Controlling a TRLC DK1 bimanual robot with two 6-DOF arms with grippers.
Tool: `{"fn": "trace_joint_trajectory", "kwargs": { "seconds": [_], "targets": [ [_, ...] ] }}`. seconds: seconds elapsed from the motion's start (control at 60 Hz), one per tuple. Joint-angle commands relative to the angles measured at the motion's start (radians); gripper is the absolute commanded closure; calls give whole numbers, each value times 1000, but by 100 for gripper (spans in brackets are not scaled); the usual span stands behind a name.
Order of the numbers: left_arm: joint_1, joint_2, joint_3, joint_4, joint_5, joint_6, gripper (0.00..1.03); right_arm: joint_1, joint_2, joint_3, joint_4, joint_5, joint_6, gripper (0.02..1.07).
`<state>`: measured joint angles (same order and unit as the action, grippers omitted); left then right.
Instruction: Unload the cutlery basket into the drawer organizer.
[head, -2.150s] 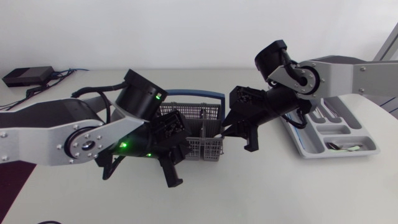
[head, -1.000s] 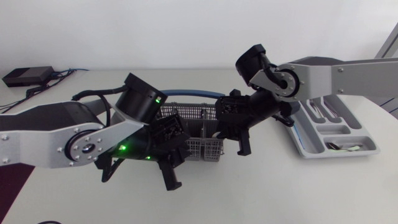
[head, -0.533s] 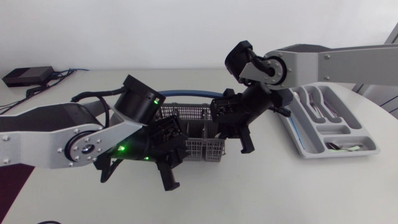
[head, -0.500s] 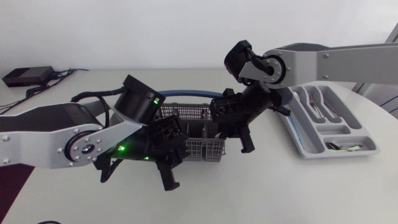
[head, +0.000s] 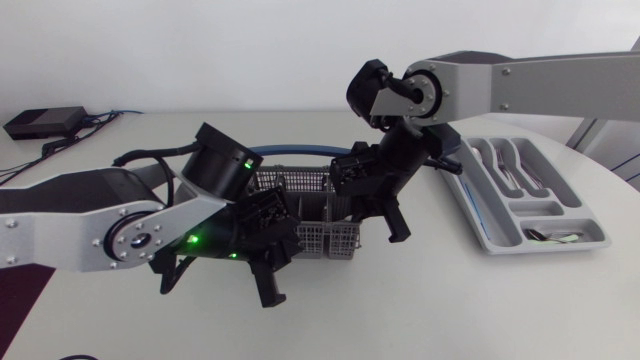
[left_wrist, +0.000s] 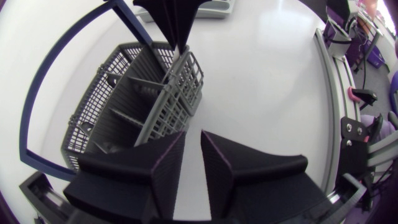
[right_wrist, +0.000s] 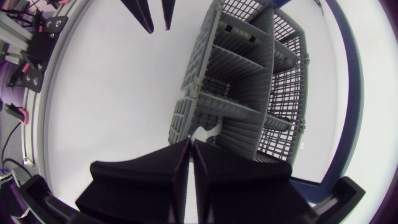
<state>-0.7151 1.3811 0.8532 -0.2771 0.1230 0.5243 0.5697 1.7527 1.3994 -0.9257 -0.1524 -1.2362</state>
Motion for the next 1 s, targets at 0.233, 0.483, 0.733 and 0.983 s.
{"fn": "trace_joint_trajectory", "kwargs": {
  "seconds": [0.233,0.483,0.733,0.983],
  "targets": [
    [6,-13,-31,4,10,14,81,25,31,79,-148,-21,-35,101],
    [3,-8,-34,15,9,13,81,6,94,259,-334,-111,-39,102],
    [3,1,-32,23,10,14,81,-36,188,429,-502,-176,-71,102],
    [3,1,-34,23,10,14,81,-37,188,406,-506,-184,-78,102]
  ]
}}
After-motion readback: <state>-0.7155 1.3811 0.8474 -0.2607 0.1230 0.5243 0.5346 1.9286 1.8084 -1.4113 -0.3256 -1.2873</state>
